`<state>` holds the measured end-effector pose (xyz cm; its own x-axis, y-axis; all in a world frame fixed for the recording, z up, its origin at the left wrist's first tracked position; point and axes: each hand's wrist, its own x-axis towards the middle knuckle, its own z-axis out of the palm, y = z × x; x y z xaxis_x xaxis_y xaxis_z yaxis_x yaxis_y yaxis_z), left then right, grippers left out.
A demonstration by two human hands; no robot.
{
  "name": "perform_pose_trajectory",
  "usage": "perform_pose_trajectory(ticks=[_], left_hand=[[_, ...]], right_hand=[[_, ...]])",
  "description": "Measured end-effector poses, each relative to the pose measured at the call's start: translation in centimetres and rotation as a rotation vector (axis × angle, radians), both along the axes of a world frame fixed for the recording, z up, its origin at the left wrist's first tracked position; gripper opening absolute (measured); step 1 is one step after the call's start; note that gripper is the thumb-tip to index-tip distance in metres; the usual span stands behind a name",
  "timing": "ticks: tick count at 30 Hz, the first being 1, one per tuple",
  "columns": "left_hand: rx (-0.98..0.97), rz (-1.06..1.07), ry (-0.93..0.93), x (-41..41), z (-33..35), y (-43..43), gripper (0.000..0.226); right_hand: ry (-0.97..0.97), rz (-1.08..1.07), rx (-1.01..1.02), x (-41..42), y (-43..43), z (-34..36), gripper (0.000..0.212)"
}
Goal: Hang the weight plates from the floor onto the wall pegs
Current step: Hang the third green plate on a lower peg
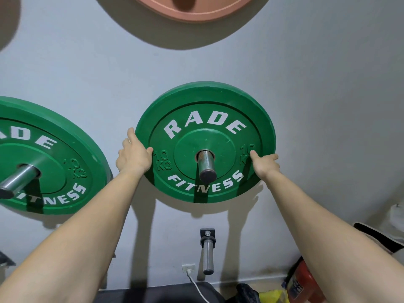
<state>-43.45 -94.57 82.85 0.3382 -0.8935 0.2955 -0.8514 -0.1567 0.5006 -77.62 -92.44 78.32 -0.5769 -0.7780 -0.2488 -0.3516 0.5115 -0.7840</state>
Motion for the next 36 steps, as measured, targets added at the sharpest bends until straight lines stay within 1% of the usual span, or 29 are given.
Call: perform_pose_trajectory(ticks=[2,3,5,9,14,16,21,27,30,31,33,34,36], left_hand=[[0.000,0.005,-0.071,-0.7,0.3,1.4,0.078],[0.005,-0.001,-0.104,-1.0,0.4,2.4,0.075],[0.046,-0.018,-0.157,-1.6,0.5,4.0,0.069],[0.084,-0.052,-0.218,-2.4,0.7,7.5,0.057],[0.161,-0.111,-0.295,-2.7,1.1,10.9,0.052],[0.184,-0.134,-0.300,-2.7,1.4,12.0,0.052],[0.191,-0.202,-0.295,-2.7,2.5,15.1,0.052],[0.151,-0.264,-0.305,-1.9,2.9,20.7,0.052],[0.160,-0.272,-0.298,-0.1,2.9,25.0,0.050],[0.154,-0.263,-0.299,0.2,2.9,25.4,0.050],[0.170,-0.260,-0.281,0.8,3.7,28.2,0.051],[0.184,-0.265,-0.275,1.0,4.1,29.6,0.051],[0.180,-0.267,-0.281,1.6,5.3,33.1,0.054]], right_hand=[[0.130,0.040,0.024,0.4,1.1,0.1,0.081],[0.191,0.079,0.031,0.5,1.8,0.3,0.074],[0.250,0.140,0.027,0.5,3.0,0.8,0.065],[0.305,0.229,-0.017,0.5,5.6,2.7,0.054],[0.325,0.287,-0.072,1.0,8.9,4.8,0.029],[0.339,0.310,-0.093,1.5,10.3,5.3,0.024],[0.408,0.384,-0.088,3.4,14.6,6.9,0.023],[0.479,0.410,-0.118,5.7,19.3,7.9,0.023],[0.539,0.453,-0.106,7.9,24.2,8.5,0.025],[0.564,0.464,-0.103,8.3,24.9,8.6,0.031],[0.616,0.489,-0.084,9.1,27.7,9.2,0.052],[0.631,0.496,-0.077,9.5,29.0,9.6,0.057],[0.636,0.509,-0.089,10.5,32.0,11.1,0.061]])
